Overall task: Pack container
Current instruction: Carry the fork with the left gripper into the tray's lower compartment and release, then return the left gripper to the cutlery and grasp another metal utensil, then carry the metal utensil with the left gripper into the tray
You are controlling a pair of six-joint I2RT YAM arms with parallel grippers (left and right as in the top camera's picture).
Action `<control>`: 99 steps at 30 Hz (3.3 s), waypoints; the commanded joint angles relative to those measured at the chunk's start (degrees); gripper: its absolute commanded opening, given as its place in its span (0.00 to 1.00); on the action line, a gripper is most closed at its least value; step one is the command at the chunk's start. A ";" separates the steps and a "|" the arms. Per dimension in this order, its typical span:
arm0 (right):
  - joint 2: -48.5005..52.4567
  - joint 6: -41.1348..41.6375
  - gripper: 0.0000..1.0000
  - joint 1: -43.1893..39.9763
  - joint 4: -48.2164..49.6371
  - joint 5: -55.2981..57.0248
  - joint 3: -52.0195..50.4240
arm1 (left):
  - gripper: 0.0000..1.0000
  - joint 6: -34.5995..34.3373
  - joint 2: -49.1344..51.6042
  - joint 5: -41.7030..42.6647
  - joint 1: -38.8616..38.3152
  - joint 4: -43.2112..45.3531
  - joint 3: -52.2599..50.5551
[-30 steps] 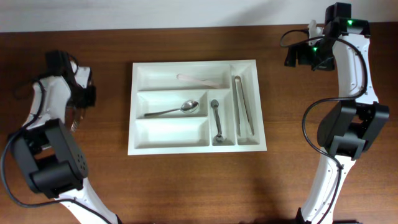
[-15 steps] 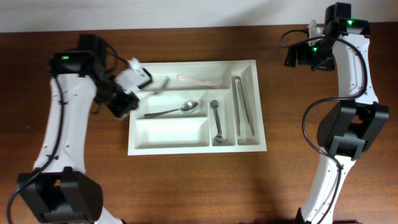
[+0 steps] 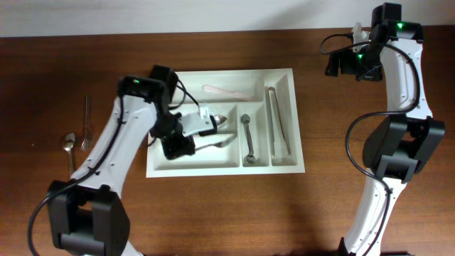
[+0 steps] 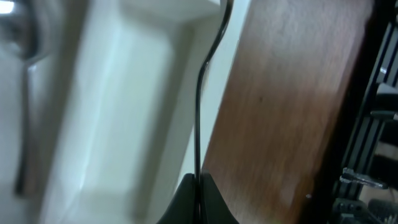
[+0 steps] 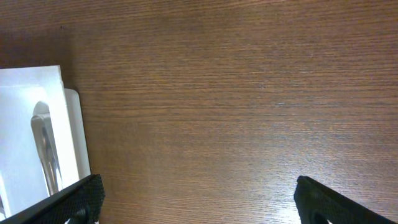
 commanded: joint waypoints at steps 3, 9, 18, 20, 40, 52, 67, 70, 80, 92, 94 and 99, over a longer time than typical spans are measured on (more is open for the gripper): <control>-2.78 0.48 0.99 -0.33 0.02 -0.09 1.40 | 0.02 2.62 0.42 -3.63 -0.55 3.96 -5.99; -2.78 0.46 0.99 -0.33 0.02 -0.09 1.40 | 0.02 2.64 0.46 -8.52 -0.55 11.21 -10.38; -2.80 0.48 0.99 -0.33 0.02 -0.09 1.40 | 0.43 2.47 0.46 -9.94 -0.55 15.63 -11.28; -2.78 0.48 0.99 -0.33 0.02 -0.09 1.40 | 0.54 2.10 0.39 -9.90 -0.55 15.85 -10.80; -2.78 0.46 0.99 -0.33 0.02 -0.09 1.40 | 0.61 -38.86 0.57 -26.51 26.73 16.11 10.36; -2.80 0.48 0.98 -0.33 0.02 -0.09 1.40 | 0.72 -42.91 11.56 -24.92 36.89 24.72 10.36; -2.78 0.48 0.99 -0.33 0.02 -0.09 1.40 | 0.36 -42.71 25.62 -24.87 37.09 28.68 10.36; -2.78 0.48 0.99 -0.33 0.02 -0.09 1.40 | 0.26 -42.71 26.23 -24.90 37.09 28.92 10.36; -2.80 0.46 0.99 -0.33 0.02 -0.09 1.40 | 0.02 -42.69 28.44 -24.90 37.09 29.20 10.40; -2.78 0.46 0.99 -0.33 0.00 -0.09 1.40 | 0.02 -36.59 21.84 -13.77 33.22 16.15 28.52; -2.78 0.48 0.99 -0.33 0.02 -0.09 1.40 | 0.02 -36.54 19.82 -12.59 31.52 14.36 29.64; -2.78 0.46 0.99 -0.33 0.02 -0.09 1.40 | 0.02 -20.52 15.52 -4.37 25.53 6.03 29.73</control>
